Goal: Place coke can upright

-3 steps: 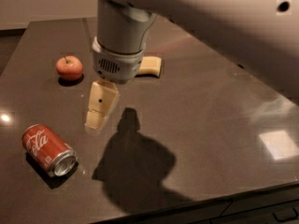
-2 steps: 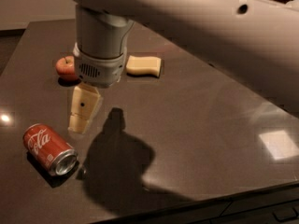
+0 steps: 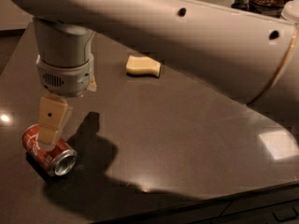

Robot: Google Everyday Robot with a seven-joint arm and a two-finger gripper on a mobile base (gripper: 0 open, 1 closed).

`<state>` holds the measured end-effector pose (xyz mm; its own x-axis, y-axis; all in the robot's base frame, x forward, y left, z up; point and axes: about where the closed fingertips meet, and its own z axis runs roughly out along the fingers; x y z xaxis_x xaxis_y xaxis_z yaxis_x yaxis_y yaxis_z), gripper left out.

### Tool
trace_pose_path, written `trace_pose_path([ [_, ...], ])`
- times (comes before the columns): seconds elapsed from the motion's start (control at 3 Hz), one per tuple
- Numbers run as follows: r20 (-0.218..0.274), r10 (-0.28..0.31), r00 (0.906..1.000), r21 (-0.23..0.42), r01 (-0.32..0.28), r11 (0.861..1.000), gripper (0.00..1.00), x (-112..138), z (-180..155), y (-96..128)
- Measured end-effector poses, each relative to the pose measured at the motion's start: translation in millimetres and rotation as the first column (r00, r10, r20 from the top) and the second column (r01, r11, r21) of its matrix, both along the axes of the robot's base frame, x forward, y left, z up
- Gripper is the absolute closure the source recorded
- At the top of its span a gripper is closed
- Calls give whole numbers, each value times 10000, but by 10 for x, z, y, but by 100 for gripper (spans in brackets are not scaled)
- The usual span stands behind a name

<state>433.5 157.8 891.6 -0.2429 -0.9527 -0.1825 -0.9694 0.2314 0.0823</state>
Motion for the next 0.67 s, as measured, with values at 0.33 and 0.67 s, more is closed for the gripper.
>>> trace_pose_path([
  [0.33,-170,223,9996,-283,-228,9993,0,-65,-59,198],
  [0.67,-314,336,9989,-583,-354,9977,0,-102,-128,346],
])
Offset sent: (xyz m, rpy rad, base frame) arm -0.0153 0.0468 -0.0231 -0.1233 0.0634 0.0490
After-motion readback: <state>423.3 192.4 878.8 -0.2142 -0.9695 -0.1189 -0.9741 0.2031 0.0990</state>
